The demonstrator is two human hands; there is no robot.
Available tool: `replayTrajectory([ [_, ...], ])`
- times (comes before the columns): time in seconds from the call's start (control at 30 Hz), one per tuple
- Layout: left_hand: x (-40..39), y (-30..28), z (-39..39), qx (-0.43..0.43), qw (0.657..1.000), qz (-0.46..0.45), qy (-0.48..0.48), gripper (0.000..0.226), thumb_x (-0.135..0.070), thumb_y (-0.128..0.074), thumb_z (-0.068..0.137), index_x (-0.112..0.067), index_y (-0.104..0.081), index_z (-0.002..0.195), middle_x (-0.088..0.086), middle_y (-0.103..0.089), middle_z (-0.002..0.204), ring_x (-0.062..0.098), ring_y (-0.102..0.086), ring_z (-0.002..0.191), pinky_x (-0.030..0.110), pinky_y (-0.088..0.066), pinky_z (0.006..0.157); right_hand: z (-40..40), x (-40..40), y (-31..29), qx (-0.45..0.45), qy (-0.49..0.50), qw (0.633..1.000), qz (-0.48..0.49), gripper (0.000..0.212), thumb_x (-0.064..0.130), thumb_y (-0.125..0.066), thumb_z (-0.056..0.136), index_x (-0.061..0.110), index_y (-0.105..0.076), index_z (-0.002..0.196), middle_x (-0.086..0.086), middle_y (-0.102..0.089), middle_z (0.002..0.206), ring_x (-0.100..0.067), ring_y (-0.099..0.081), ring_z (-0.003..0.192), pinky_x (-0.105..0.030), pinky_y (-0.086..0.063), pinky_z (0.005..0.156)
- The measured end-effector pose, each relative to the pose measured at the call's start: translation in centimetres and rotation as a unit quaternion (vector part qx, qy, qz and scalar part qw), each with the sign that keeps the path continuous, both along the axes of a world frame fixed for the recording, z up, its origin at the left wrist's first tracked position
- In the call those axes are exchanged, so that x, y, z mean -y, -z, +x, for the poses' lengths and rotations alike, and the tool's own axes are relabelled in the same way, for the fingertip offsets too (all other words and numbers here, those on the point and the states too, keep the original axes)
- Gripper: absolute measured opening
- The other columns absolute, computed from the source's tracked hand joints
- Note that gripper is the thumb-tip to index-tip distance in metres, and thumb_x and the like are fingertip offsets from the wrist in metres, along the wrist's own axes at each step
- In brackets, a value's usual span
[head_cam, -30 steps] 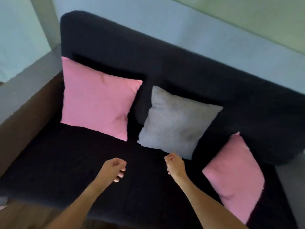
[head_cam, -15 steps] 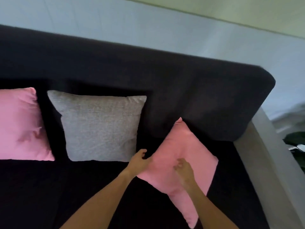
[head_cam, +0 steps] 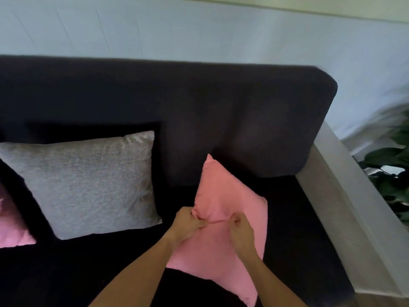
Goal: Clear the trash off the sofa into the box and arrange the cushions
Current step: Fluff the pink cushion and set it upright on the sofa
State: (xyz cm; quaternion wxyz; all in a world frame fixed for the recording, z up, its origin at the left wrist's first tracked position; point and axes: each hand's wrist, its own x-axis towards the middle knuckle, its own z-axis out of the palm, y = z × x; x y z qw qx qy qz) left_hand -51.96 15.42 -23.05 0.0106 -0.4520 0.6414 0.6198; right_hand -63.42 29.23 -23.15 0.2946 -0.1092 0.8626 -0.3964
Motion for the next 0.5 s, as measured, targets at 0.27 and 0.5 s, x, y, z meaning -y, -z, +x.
replayTrajectory([
  [0.27,0.8,-2.4,2.6,-0.083,0.992,0.06,-0.068,0.03,0.0,-0.076,0.078,-0.013,-0.072,0.105,0.004,-0.076,0.105,0.021,-0.072,0.096,0.026,-0.055,0.077,-5.4,-1.6,-0.4,0.023,0.184,0.978,0.096,0.051,0.044,-0.045,0.095,0.013,-0.044,0.136,-0.018,-0.053,0.127,-0.038,-0.058,0.106,-0.054,-0.053,0.088],
  [0.5,3.3,-3.5,2.6,-0.115,0.989,0.062,-0.069,0.066,0.001,-0.076,0.063,-0.022,-0.057,0.123,0.0,-0.066,0.117,0.023,-0.064,0.109,0.03,-0.051,0.086,-10.1,-1.8,-2.2,0.086,0.266,0.959,-0.042,0.075,0.061,-0.028,0.099,0.008,-0.032,0.151,-0.018,-0.046,0.148,-0.037,-0.047,0.131,-0.05,-0.038,0.107],
])
